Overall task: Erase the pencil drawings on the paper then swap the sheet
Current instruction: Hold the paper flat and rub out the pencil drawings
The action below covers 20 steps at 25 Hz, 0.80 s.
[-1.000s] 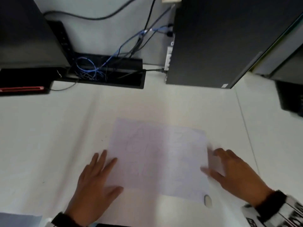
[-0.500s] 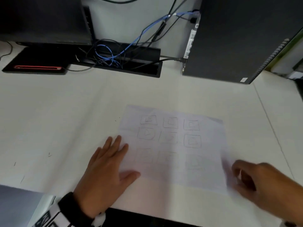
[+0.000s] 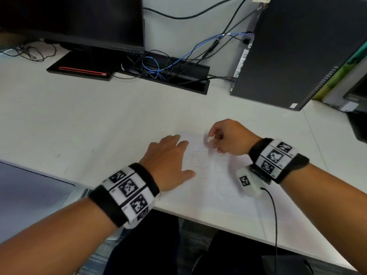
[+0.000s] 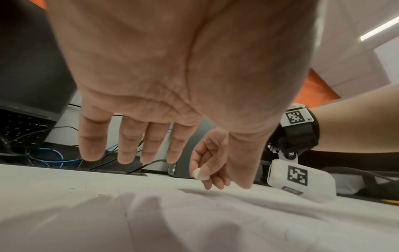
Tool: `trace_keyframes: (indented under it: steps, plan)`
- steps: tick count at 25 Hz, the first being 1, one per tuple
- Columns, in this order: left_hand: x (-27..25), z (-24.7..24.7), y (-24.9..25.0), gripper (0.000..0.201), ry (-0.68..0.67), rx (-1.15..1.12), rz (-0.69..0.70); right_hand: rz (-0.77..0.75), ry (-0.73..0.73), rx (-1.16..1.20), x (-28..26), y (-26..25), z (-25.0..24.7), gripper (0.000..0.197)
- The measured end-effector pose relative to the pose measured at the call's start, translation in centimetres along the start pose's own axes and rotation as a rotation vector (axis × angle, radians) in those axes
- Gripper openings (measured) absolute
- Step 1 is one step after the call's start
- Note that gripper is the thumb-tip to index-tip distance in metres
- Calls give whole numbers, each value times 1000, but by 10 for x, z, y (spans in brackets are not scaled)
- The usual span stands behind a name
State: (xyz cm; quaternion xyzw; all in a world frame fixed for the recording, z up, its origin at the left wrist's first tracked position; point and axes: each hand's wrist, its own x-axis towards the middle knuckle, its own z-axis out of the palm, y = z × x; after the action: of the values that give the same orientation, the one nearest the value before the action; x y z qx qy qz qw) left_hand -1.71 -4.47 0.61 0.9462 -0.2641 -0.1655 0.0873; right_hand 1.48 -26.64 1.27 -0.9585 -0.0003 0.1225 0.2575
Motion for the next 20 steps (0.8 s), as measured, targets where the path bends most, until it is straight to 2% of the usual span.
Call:
trace_keyframes:
  steps: [5, 10, 13, 17, 20]
  plan:
    - [52, -7, -2, 102, -181, 197, 8, -34, 6, -116, 21, -12, 18, 7]
    - [79, -2, -25, 107, -325, 251, 3, -69, -6, -154, 24, -14, 18, 4]
    - [80, 6, -33, 107, -328, 243, 24, -145, -58, -178, 24, -17, 22, 7]
    - [81, 8, -34, 106, -329, 242, 26, -151, 0, -241, 35, -19, 20, 10]
    - [83, 9, -34, 107, -327, 256, 28, -175, -84, -214, 31, -20, 25, 7]
